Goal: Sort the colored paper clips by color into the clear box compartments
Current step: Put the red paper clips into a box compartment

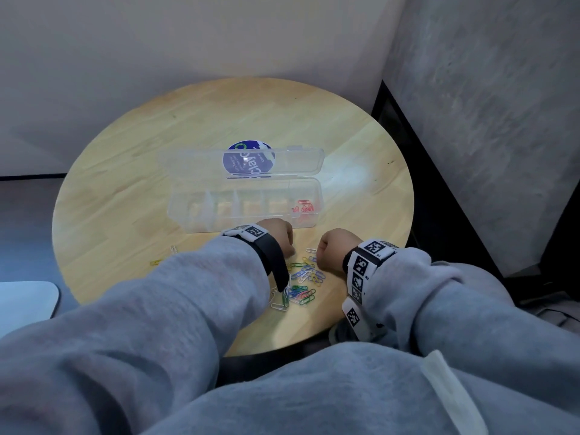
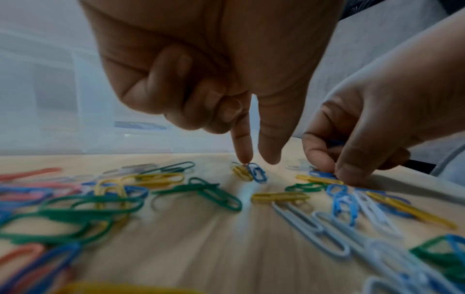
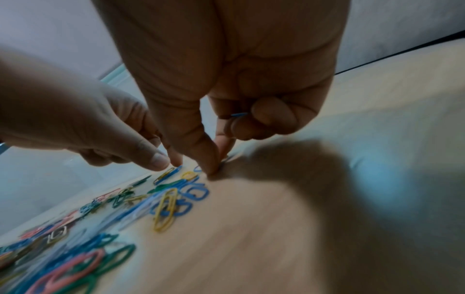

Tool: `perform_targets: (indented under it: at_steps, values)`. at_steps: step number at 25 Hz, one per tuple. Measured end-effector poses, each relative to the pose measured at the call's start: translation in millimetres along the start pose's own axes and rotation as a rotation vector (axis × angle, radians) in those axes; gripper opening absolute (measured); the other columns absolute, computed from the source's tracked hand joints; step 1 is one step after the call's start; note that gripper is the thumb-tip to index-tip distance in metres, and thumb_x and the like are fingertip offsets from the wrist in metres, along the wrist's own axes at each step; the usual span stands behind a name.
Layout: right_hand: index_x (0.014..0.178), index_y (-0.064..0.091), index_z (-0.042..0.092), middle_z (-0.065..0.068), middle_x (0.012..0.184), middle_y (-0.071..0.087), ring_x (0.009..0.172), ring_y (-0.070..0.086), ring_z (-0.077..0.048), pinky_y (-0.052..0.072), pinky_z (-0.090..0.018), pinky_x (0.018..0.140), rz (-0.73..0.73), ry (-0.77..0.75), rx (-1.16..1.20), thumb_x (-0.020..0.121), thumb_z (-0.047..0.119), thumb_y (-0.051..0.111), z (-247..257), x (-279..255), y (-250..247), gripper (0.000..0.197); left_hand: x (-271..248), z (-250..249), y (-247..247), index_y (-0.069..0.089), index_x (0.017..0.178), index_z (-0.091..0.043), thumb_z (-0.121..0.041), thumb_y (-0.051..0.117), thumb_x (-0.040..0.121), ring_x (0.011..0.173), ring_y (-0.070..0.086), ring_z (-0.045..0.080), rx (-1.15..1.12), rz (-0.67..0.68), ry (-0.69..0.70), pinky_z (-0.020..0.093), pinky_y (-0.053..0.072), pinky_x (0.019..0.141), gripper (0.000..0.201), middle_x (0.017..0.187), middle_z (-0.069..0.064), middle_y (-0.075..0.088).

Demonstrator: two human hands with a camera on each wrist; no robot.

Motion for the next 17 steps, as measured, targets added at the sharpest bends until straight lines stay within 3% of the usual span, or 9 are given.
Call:
perform_targets:
  at_steps: [3,6,9,11,13,15,17]
  values:
    - [0.082,0.065,0.012,-0.006,0.081,0.06,0.075,0.054,-0.022,0.052,-0.031,0.073,0.018,0.028,0.067,0.078,0.018,0.057,-6,1,0,0.01,4,-1,4,0.064,0.097,-0.016,-0.021,0.061,0.084,0.088,0.057,0.024,0.016,0.017,-0.004,0.026,0.039,0.071,0.014,0.1,0.005,0.065]
    - [0.082,0.067,0.006,-0.008,0.072,0.057,0.068,0.052,-0.022,0.044,-0.027,0.064,0.058,0.048,0.175,0.078,0.018,0.061,-14,-2,-6,0.014,7,2,8,0.064,0.093,-0.011,-0.024,0.064,0.083,0.091,0.061,0.025,0.026,0.04,-0.02,0.029,0.044,0.074,0.016,0.105,0.007,0.069]
    - [0.065,0.048,0.007,-0.013,0.062,0.049,0.05,0.041,-0.021,0.034,-0.027,0.049,0.2,0.052,0.606,0.082,0.001,0.052,-17,-6,1,0.018,9,4,13,0.069,0.104,-0.006,-0.024,0.064,0.083,0.088,0.06,0.025,0.001,0.078,-0.044,0.029,0.045,0.075,0.028,0.105,0.009,0.07]
    - [0.068,0.045,0.009,-0.011,0.061,0.043,0.047,0.037,-0.018,0.03,-0.024,0.044,0.19,0.051,0.85,0.085,-0.006,0.043,-19,-6,0,0.023,6,1,17,0.07,0.099,-0.005,-0.021,0.064,0.083,0.081,0.055,0.022,-0.028,0.11,-0.034,0.027,0.043,0.071,0.023,0.092,0.008,0.066]
    - [0.072,0.051,0.009,-0.006,0.058,0.037,0.046,0.032,-0.016,0.027,-0.017,0.04,0.175,0.068,0.936,0.088,-0.007,0.033,-20,-8,0,0.028,0,-2,13,0.067,0.076,-0.012,-0.018,0.063,0.081,0.069,0.052,0.019,-0.1,0.101,-0.006,0.023,0.042,0.063,0.008,0.074,0.002,0.06]
    - [0.069,0.049,0.007,-0.005,0.058,0.028,0.049,0.025,-0.015,0.021,-0.017,0.042,0.219,0.113,0.945,0.087,-0.006,0.026,-20,-11,7,0.033,-5,-4,5,0.055,0.06,-0.019,-0.016,0.066,0.077,0.057,0.047,0.012,-0.242,0.094,0.018,0.021,0.038,0.055,0.021,0.06,-0.003,0.053]
    - [0.064,0.04,0.009,-0.004,0.059,0.023,0.052,0.022,-0.014,0.017,-0.019,0.047,0.281,0.177,0.966,0.086,-0.003,0.026,-20,-14,14,0.028,-8,-2,-2,0.05,0.058,-0.019,-0.014,0.069,0.076,0.053,0.044,0.012,-0.391,0.118,0.025,0.021,0.036,0.054,0.026,0.058,-0.003,0.053]
Point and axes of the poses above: each hand's wrist, its own x-axis towards the middle knuckle, its own y-axis out of the palm, z = x × y, the point moved 9 cm from there along x, towards the middle knuckle
